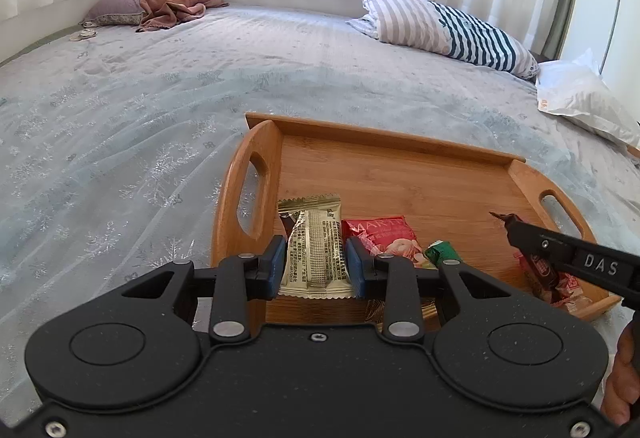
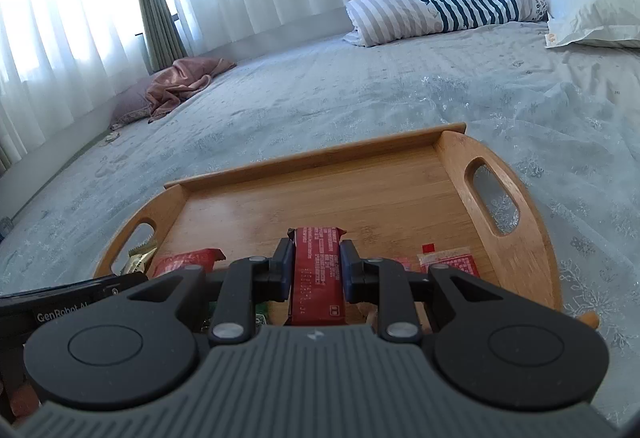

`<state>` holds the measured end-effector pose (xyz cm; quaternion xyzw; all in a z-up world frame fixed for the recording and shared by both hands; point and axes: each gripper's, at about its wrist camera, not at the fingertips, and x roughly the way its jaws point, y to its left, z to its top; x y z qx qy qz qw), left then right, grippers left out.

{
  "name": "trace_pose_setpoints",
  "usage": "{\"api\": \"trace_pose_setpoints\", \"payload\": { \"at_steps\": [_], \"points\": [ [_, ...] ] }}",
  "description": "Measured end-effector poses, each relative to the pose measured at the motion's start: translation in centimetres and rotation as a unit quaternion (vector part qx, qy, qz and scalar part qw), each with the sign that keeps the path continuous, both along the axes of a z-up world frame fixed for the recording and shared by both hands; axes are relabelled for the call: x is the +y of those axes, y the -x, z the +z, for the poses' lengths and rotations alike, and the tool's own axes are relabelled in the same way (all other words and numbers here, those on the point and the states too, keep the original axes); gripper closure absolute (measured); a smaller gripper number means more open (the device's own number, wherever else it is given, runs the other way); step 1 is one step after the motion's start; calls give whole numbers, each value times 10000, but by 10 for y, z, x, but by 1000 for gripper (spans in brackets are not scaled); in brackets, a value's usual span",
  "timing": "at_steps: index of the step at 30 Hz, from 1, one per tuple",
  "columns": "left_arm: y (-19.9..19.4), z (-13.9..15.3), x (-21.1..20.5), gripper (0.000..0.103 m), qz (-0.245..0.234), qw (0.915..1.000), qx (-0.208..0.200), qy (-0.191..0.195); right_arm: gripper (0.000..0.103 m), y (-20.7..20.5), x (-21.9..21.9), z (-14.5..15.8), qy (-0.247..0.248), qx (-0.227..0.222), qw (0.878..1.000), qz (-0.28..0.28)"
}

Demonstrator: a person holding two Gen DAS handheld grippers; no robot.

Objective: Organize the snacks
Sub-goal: 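Carry the gold wrapper and red bar over the tray with both tools, then lower both snacks onto the tray and open both tools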

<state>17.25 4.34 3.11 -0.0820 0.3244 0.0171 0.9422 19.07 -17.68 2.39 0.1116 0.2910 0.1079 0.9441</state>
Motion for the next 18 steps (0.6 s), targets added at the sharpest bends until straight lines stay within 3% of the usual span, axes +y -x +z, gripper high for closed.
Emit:
{"api": "trace_pose_setpoints", "payload": {
  "at_steps": [18],
  "points": [
    [-8, -10, -5, 71, -57, 9999, 92, -32, 74, -5, 8, -10, 187, 55, 9998, 5]
  ]
}}
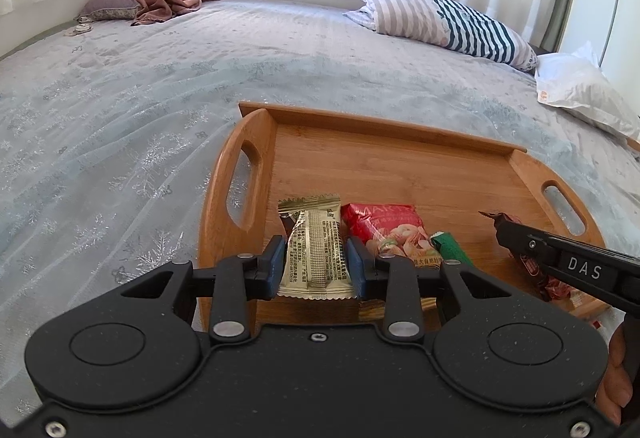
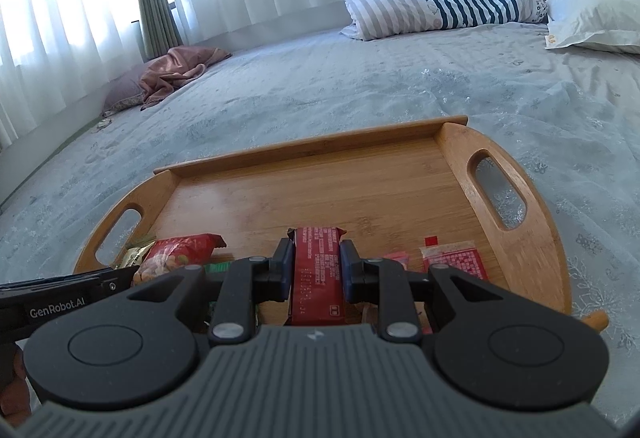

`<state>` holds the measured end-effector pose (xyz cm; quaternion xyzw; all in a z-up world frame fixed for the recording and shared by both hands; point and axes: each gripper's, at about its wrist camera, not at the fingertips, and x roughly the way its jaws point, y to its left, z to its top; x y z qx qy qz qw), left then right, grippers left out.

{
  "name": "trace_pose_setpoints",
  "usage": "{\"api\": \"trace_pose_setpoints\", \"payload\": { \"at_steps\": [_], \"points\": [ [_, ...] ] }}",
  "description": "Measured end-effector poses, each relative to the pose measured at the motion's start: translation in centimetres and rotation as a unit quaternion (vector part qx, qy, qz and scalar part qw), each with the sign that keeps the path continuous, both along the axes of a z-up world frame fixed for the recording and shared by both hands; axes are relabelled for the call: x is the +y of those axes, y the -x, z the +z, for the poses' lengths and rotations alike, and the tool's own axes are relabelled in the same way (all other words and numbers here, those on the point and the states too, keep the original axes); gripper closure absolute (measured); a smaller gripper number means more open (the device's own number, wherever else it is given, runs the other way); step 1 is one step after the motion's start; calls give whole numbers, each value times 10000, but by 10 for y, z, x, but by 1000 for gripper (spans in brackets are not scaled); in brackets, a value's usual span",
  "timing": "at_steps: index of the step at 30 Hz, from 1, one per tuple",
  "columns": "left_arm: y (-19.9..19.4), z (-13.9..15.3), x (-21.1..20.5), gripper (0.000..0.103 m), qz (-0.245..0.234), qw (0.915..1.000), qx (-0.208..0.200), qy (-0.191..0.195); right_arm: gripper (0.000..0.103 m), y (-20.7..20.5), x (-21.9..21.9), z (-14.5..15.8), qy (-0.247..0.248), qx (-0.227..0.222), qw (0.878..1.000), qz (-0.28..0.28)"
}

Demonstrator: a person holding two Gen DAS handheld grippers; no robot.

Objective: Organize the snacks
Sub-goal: 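Lower both snacks onto the tray and open both tools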

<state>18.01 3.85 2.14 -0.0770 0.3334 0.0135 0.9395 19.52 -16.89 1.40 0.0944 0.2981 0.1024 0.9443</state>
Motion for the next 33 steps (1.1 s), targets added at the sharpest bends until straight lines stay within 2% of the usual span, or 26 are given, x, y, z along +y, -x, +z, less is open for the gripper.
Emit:
{"api": "trace_pose_setpoints", "payload": {
  "at_steps": [20, 23, 26, 27, 29, 33],
  "points": [
    [2, -5, -4, 68, -31, 9999, 23, -111, 74, -1, 3, -8, 72, 98, 9999, 36],
    [3, -4, -4, 64, -52, 9999, 20, -98, 67, 1, 2, -6, 15, 63, 9999, 96],
    [6, -1, -3, 58, -68, 9999, 14, -84, 59, 4, 0, -3, -18, -10, 9999, 146],
    [7, 0, -2, 54, -74, 9999, 11, -77, 51, 6, -1, -1, -25, -50, 9999, 145],
    [11, 2, -1, 48, -76, 9999, -22, -79, 50, 10, -3, 3, -21, -124, 9998, 154],
    [19, 9, -1, 31, -92, 9998, -111, -101, 41, 21, -7, 11, 38, -296, 9994, 170]
  ]
}}
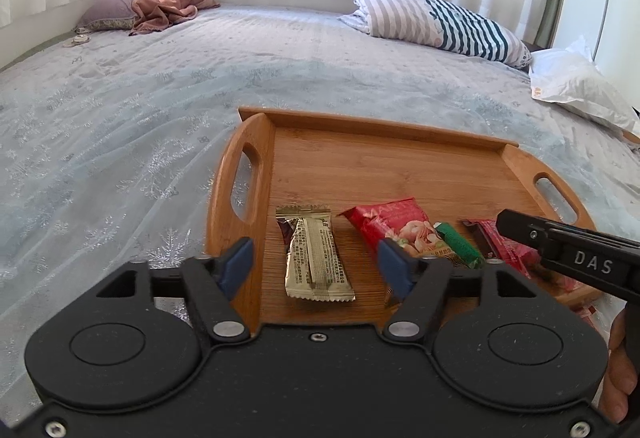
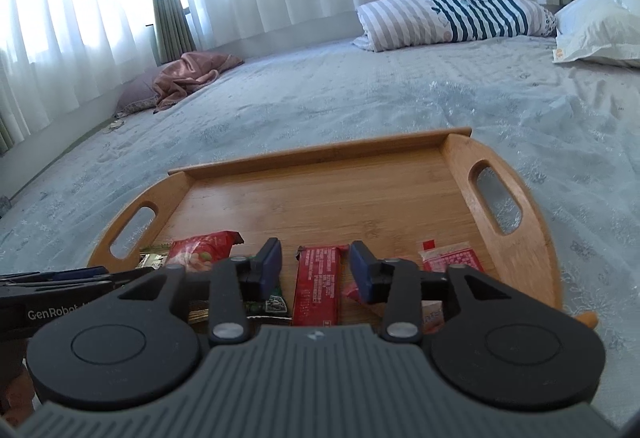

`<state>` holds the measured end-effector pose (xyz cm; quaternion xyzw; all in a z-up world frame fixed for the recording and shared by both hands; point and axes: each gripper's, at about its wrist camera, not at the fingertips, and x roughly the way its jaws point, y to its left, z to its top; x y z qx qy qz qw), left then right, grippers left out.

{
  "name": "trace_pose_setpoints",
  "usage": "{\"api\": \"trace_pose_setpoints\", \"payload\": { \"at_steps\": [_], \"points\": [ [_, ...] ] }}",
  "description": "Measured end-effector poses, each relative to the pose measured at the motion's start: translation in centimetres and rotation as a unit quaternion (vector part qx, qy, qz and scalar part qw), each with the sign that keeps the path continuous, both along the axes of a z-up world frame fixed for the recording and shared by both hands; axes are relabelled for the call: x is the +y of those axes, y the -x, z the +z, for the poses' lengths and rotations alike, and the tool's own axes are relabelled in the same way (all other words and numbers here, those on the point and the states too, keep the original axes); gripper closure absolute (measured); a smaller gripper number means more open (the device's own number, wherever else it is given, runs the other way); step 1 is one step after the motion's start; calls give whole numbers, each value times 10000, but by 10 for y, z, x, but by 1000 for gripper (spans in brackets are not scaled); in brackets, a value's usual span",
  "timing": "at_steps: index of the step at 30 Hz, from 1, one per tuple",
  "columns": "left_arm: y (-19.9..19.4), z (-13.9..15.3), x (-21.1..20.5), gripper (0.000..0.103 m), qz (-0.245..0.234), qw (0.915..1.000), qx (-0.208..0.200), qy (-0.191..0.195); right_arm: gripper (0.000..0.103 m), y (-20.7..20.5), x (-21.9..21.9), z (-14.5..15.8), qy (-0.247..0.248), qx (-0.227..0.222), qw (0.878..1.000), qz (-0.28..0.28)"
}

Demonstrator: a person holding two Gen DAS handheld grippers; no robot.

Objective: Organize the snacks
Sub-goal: 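Lower both snacks onto the tray and open both tools, then move both tools back to the pile beside the tray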

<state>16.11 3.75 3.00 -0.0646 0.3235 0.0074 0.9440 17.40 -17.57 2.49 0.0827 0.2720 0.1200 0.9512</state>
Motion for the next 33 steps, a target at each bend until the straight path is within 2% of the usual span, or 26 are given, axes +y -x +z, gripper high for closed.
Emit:
{"api": "trace_pose_setpoints", "payload": {
  "at_steps": [7, 13, 24, 33],
  "points": [
    [18, 9, -1, 19, -141, 9998, -129, 5, 28, 22, -8, 11, 190, -262, 9994, 95],
    [41, 14, -6, 15, -419, 9988, -219, 97, 19, 44, -15, 13, 294, -492, 9979, 295],
    [85, 18, -24, 6, -1052, 9937, -335, 191, 14, 82, -25, 6, 632, -658, 9948, 442],
    [112, 15, -35, 4, -1453, 9888, -256, 216, 13, 107, -36, -9, 802, -511, 9948, 364]
  ]
}}
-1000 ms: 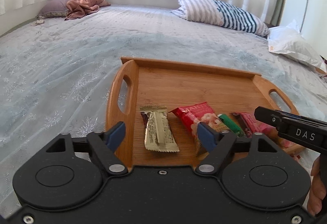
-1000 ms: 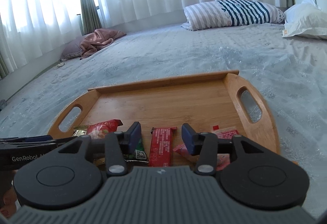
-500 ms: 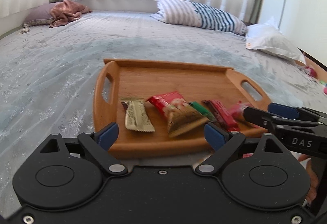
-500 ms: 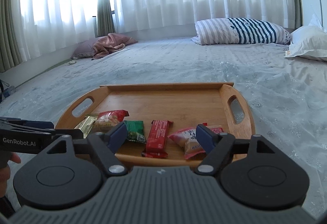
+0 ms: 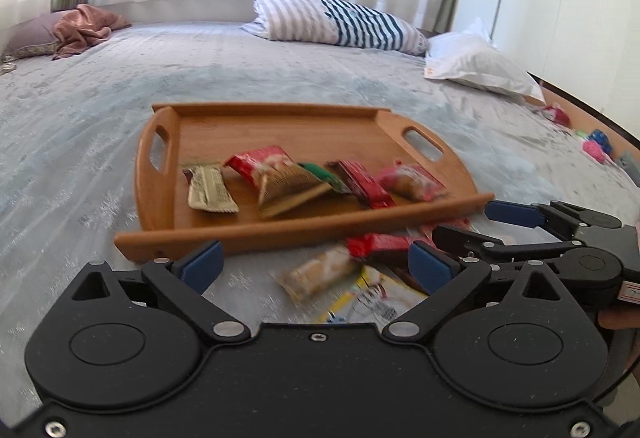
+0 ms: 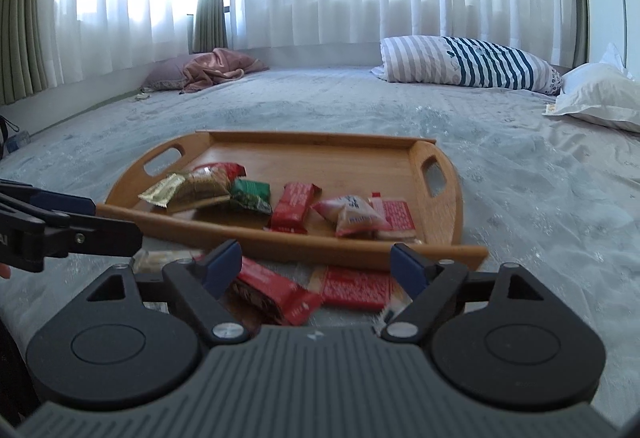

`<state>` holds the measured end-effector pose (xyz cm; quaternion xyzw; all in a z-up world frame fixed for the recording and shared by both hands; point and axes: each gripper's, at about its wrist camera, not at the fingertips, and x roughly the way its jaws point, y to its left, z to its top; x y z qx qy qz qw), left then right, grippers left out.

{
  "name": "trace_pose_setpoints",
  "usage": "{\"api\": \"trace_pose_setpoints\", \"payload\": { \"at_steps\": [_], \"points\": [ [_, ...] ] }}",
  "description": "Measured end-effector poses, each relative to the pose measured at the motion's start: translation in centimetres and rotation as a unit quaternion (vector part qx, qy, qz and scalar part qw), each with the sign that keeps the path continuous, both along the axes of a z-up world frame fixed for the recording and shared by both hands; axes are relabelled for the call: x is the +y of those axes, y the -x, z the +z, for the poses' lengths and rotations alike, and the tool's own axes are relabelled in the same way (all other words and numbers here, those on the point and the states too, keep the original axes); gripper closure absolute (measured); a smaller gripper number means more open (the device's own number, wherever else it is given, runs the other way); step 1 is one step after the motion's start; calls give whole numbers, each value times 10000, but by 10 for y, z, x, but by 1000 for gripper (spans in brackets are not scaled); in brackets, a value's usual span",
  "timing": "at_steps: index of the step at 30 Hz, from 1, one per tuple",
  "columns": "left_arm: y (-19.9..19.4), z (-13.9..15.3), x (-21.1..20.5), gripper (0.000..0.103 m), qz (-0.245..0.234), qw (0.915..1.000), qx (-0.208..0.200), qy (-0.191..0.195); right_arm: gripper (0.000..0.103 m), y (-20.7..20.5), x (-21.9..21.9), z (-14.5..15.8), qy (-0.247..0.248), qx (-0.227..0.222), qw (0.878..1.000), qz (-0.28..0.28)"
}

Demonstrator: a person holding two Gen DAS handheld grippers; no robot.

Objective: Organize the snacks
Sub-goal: 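Move both tools back to the pile beside the tray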

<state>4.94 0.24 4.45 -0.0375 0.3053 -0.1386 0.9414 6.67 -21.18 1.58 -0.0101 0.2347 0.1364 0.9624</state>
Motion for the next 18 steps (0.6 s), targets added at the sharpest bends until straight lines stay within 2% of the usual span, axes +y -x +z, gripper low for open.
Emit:
{"api": "trace_pose_setpoints", "payload": {
  "at_steps": [10, 18],
  "points": [
    [9, -18, -12, 4, -259, 9992, 303, -68, 13, 12, -20, -8, -36, 121, 9993, -360],
    [11, -22, -23, 5, -435, 9984, 351, -89, 12, 17, -33, -11, 99, 62, 9965, -828]
  ]
}}
